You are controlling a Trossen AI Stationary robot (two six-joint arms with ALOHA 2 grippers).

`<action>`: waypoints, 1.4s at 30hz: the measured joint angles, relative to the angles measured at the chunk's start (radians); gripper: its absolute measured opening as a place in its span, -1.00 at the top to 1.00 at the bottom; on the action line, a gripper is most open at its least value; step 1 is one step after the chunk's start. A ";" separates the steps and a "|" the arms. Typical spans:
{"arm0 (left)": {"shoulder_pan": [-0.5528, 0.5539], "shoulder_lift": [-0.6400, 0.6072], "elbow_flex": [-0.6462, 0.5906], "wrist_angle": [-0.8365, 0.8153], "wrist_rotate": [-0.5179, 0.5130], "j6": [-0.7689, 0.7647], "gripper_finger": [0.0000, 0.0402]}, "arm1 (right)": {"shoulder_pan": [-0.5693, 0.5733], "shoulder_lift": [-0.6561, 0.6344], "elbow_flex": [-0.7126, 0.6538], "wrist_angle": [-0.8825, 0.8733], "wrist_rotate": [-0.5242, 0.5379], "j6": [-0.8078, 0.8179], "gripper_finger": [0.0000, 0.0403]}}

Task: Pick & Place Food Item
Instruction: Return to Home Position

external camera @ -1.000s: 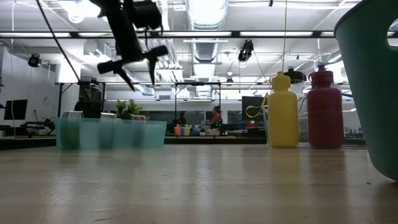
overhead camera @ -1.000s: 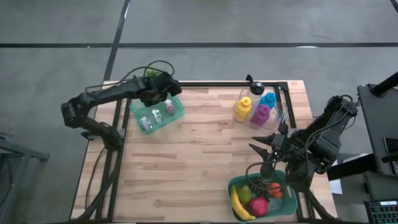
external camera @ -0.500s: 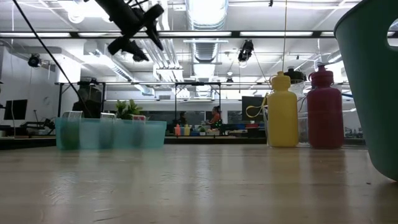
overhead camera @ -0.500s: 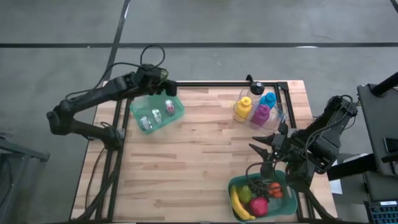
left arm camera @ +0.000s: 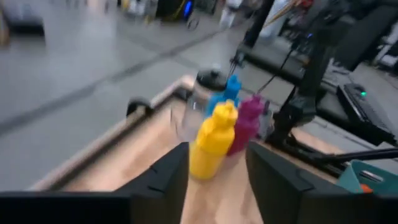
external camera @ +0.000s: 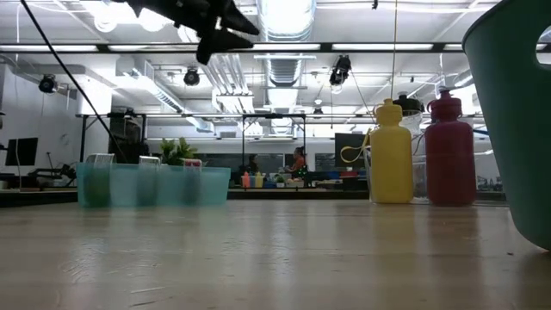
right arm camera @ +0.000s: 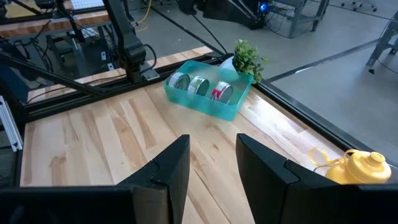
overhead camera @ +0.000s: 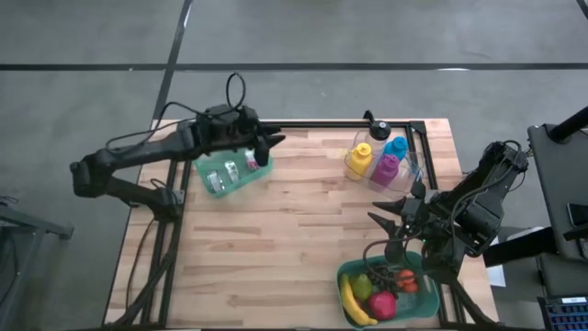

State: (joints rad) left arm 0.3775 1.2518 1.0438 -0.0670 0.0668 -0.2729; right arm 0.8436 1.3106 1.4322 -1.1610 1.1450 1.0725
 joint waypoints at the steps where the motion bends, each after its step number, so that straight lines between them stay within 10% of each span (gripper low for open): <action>1: -0.009 0.000 -0.018 0.052 -0.002 0.031 0.25 | 0.000 0.000 0.000 0.000 0.000 0.000 0.38; 11: -0.039 -0.006 -0.169 0.322 0.001 0.134 0.96 | 0.000 0.000 0.000 0.000 0.000 0.000 0.38; 27: -0.039 -0.107 -0.227 0.344 0.000 0.244 0.99 | 0.000 0.000 0.000 0.000 0.000 0.000 0.38; 42: -0.042 -0.519 -0.656 0.482 -0.037 0.274 1.00 | 0.000 0.000 0.000 0.000 0.000 0.000 0.38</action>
State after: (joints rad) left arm 0.3351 0.7326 0.3875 0.4148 0.0299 0.0013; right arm 0.8439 1.3109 1.4322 -1.1614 1.1449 1.0727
